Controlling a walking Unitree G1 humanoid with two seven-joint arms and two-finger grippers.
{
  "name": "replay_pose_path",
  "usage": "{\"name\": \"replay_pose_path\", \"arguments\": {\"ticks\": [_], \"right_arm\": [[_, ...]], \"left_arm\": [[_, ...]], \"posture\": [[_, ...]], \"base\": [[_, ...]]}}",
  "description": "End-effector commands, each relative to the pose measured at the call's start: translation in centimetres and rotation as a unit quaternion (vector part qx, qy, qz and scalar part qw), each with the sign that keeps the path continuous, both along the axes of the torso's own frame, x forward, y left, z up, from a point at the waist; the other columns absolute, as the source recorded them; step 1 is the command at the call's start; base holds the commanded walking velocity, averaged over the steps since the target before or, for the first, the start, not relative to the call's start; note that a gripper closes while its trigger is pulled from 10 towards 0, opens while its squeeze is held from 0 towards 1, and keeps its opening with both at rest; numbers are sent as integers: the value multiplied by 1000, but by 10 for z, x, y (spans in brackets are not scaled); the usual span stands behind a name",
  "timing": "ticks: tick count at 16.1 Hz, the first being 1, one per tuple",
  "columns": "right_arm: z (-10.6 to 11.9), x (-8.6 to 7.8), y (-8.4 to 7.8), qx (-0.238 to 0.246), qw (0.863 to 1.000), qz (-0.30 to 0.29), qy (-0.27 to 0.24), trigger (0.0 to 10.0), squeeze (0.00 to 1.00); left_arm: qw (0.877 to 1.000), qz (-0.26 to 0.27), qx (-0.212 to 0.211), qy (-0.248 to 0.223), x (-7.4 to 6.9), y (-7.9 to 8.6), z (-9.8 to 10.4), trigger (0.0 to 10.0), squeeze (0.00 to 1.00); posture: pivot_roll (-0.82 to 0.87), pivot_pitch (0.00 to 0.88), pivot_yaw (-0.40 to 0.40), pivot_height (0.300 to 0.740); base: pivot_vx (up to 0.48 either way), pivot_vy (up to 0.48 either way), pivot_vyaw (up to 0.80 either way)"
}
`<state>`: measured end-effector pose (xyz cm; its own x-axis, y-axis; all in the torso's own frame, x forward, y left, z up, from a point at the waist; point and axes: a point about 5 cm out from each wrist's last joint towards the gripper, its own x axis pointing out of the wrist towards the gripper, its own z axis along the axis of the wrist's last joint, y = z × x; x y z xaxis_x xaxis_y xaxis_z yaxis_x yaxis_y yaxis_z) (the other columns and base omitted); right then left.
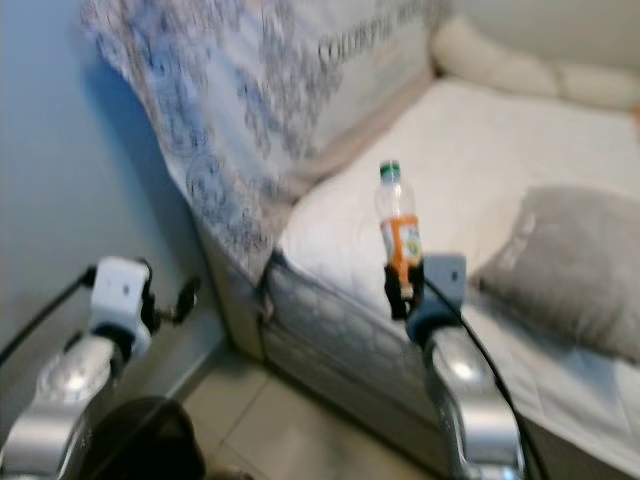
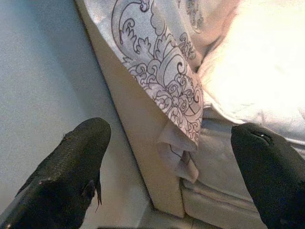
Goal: Clean up the room
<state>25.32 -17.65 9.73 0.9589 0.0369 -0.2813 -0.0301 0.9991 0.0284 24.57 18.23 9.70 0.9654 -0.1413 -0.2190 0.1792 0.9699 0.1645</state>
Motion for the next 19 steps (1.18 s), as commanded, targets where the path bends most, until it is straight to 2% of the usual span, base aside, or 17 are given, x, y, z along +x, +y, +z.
{"name": "replay_pose_path", "arguments": {"ticks": [1,4,7,8,12,15,19], "right_arm": [[3,4,4,7,1000,13,-3,10000,0],[1,10,7,-3,999,43,6,10000,0],[-7,7,21,-10,991,132,35,10000,0],[-9,6,22,-13,991,131,35,10000,0],[-10,5,21,-9,992,119,36,10000,0],[-13,6,21,-3,990,130,45,10000,0],[-15,10,26,-1,989,138,48,10000,0]], "left_arm": [[1000,11,9,-6,0,4,5,10000,0],[999,36,3,-5,1,9,6,10000,0],[999,30,14,-8,3,5,6,10000,0],[999,25,21,-9,4,3,6,10000,0],[999,40,3,0,9,4,1,10000,0],[998,56,8,-1,5,6,0,10000,0],[999,41,1,0,3,8,-1,10000,0]], "posture": [[69,0,14,740],[73,0,7,740],[78,0,5,740],[75,0,9,740],[43,0,32,740],[70,0,12,740],[60,0,21,740]], "base": [[0,-439,800],[0,-441,496],[0,-279,267],[0,0,800],[0,0,800],[0,0,800],[0,0,800]]}}
